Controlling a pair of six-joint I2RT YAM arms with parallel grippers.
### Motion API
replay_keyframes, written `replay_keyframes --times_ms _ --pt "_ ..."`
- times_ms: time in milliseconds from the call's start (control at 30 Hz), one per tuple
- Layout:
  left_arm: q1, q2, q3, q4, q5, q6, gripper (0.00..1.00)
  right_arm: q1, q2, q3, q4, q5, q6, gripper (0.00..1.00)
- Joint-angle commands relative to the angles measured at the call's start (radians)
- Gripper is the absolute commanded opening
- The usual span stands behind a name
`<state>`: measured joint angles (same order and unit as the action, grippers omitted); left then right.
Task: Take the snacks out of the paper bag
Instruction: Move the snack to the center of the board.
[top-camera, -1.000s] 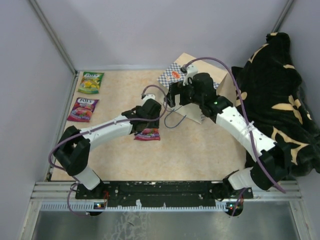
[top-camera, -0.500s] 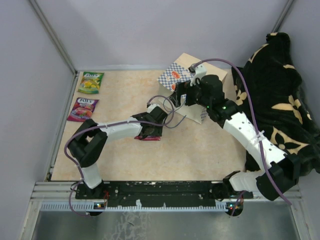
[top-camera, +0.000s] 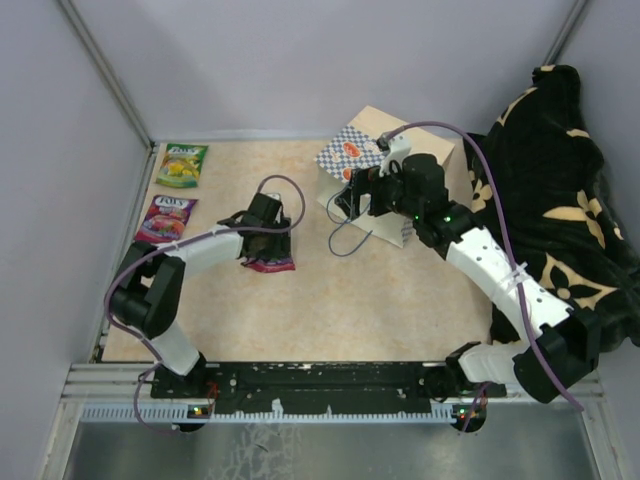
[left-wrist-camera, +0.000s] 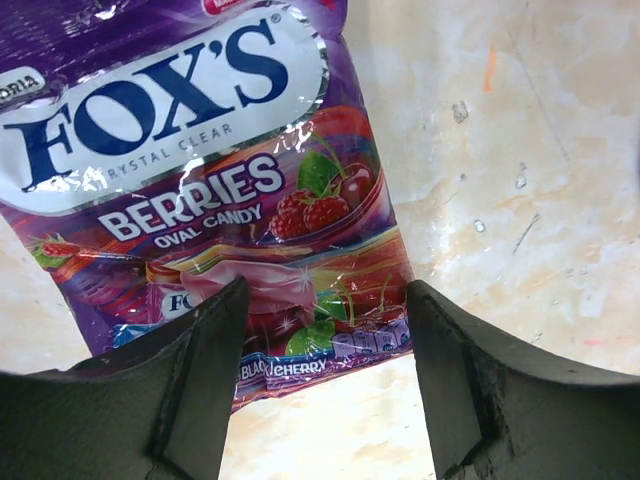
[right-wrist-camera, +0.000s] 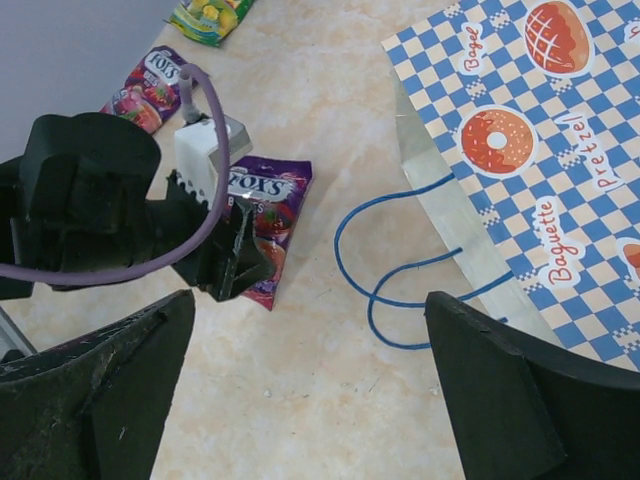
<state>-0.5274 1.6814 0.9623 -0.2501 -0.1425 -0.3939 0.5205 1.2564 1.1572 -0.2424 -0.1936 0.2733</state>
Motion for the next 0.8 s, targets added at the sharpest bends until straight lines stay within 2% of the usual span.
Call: replay_keyframes --times_ms 0,100,200,400,767 --pt "0.02 0.082 0.064 -0.231 0.123 0.185 0.71 0.001 -0.048 -0.002 0.074 -0.041 0.027 0.99" --pt "0.044 0.147 0.174 -0.376 0.143 0.27 0.71 0.001 -0.058 -0.019 0.1 -0.061 0.044 0.99" --pt "0.108 0.165 0.242 -0.431 0.19 0.333 0.71 0.001 -0.058 -0.025 0.117 -0.092 0.063 0.99" --pt "0.258 0.189 0.276 -0.433 0.278 0.449 0.72 0.001 -0.072 -0.029 0.12 -0.138 0.079 0.99" --pt "0.397 0.279 0.313 -0.43 0.205 0.533 0.7 0.001 -0.133 -0.062 0.117 -0.19 0.098 0.99"
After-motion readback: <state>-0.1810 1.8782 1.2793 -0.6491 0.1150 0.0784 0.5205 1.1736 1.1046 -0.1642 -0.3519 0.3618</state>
